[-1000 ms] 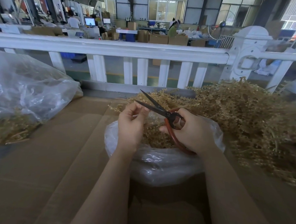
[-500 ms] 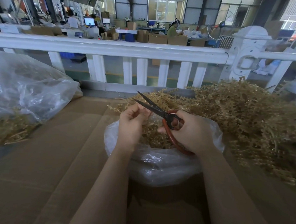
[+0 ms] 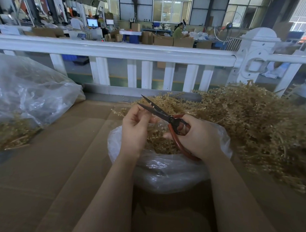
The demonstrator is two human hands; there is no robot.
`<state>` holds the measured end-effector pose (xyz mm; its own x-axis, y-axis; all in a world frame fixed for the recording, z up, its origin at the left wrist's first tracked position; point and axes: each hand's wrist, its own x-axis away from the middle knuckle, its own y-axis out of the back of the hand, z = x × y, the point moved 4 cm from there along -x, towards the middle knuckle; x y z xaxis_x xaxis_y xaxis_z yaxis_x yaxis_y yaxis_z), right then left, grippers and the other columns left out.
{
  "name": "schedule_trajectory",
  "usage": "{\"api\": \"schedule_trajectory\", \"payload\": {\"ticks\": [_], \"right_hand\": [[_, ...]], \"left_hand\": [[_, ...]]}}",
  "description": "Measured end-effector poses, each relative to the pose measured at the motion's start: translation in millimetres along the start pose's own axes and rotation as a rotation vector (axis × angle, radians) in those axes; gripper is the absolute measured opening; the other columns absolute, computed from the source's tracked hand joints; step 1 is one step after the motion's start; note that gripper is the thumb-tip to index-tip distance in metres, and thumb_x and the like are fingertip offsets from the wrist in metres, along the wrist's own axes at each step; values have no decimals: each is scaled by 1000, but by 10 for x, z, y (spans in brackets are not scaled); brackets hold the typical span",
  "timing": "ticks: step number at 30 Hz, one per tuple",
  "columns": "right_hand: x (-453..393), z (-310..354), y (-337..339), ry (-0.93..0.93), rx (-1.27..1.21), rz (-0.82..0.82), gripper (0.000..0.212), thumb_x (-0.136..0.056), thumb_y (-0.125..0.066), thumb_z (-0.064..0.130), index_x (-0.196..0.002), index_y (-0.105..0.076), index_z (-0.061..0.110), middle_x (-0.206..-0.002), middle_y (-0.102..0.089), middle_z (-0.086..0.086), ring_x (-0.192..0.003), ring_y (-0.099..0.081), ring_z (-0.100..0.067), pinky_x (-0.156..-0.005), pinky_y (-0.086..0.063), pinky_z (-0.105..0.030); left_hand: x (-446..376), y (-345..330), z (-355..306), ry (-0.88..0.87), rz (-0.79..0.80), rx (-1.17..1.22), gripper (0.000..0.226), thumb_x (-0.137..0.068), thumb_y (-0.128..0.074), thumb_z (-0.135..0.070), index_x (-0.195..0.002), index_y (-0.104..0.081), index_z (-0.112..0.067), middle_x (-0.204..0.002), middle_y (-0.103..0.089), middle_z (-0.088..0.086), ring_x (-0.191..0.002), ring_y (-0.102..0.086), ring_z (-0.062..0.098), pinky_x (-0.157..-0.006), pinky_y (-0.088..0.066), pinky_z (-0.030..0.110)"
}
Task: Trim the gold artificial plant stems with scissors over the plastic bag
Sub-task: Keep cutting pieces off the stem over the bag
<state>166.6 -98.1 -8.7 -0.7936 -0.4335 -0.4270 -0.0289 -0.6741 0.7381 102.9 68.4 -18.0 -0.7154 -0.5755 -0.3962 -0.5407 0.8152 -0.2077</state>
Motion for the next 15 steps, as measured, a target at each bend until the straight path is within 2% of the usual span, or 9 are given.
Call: {"api": "schedule_trajectory", "payload": {"ticks": [4, 6, 8, 10, 15], "right_hand": [[-9, 1, 0, 3, 13, -3, 47, -58, -49, 96, -85, -51, 57, -88, -52, 53, -85, -52, 22, -52, -33, -15], [-8, -1, 3, -8, -1, 1, 48, -57, -48, 96, -86, -52, 57, -88, -52, 53, -82, -54, 19, -52, -34, -15], [-4, 5, 4, -5, 7, 3, 49, -57, -46, 97, -85, -52, 57, -87, -51, 53, -69, -58, 10, -52, -34, -15], [-1, 9, 1, 4, 23, -2, 47, -58, -47, 97, -84, -51, 57, -86, -51, 54, -65, -56, 11, -51, -33, -15], [-15, -18, -15, 19, 25, -30, 44, -61, -52, 94, -85, -48, 58, -73, -63, 30, -74, -59, 11, -55, -38, -16]], "left_hand": [[-5, -15, -4, -21, 27, -12, 11, -97, -57, -4, -95, -68, -6, -72, -67, 6, -71, -66, 12, -65, -52, 23], [-8, -22, -19, -33, 35, 0, 12, -96, -57, -1, -94, -69, -3, -72, -69, 2, -71, -66, 10, -66, -53, 21], [-13, -21, -31, -44, 34, 10, 14, -95, -56, 2, -92, -69, -1, -72, -70, -4, -70, -65, 6, -68, -51, 16], [-14, -22, -38, -39, 36, 28, 16, -95, -56, 3, -89, -69, -2, -72, -70, -8, -70, -64, 3, -68, -49, 14], [1, -44, -44, -60, 23, 8, 16, -95, -56, 3, -88, -69, -5, -71, -70, -11, -69, -63, -1, -66, -47, 10]]}}
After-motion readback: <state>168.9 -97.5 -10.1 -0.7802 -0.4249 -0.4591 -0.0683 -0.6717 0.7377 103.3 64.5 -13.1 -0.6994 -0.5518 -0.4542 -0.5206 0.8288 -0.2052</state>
